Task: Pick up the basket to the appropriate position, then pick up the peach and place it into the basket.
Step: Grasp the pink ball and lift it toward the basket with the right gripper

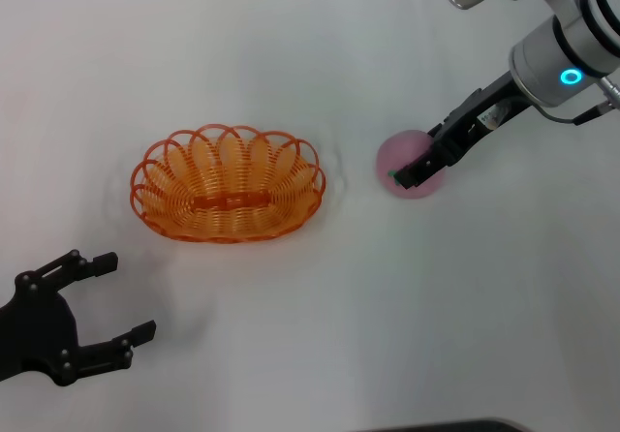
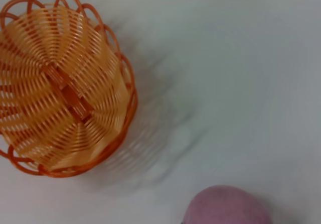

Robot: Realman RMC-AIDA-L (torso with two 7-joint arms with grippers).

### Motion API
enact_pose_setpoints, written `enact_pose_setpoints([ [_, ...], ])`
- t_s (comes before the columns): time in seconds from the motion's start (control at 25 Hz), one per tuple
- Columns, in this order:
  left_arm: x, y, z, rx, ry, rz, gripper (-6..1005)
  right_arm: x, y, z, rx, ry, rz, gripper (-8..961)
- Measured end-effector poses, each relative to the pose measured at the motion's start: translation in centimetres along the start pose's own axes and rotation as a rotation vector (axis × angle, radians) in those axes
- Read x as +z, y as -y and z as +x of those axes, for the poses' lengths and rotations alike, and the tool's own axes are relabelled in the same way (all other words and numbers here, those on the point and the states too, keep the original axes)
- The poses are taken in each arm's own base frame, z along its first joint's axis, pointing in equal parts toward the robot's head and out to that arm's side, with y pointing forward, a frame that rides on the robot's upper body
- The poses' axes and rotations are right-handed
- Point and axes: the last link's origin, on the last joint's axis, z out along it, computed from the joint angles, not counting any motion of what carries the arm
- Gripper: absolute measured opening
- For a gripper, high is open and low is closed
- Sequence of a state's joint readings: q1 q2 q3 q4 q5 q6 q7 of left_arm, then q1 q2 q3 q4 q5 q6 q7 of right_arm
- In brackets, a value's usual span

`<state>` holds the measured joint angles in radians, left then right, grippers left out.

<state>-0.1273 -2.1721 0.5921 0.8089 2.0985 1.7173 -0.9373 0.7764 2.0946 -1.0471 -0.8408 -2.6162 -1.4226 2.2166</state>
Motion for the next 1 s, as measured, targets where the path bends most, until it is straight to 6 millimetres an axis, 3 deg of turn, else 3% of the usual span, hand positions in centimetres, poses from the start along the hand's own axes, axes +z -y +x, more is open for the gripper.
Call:
enact_pose_setpoints([
  [0.28, 0.1, -0.1, 0.0, -0.006, -0.004, -0.004, 908, 0.1, -0.1, -0.1, 0.011, 0.021, -0.013, 915],
  [0.48, 0.1, -0.1, -0.1, -0.008, -0.003, -0.003, 908, 0.2, -0.3, -0.1, 0.003, 0.007, -0.021, 736],
  [0.68, 0.0, -0.1, -0.1, -0.010, -0.003, -0.002, 908, 0.0, -0.2, 0.1, 0.017, 0.007, -0.021, 626],
  [0.92, -0.1, -0.1, -0.1, -0.013, -0.006, 0.003, 908, -1.2, 0.2, -0.1, 0.052, 0.059, -0.038, 494],
  [1.0, 0.0, -0.1, -0.2, -0.019, -0.008, 0.003, 908, -1.9, 0.1, -0.3, 0.058, 0.094, -0.063, 402],
])
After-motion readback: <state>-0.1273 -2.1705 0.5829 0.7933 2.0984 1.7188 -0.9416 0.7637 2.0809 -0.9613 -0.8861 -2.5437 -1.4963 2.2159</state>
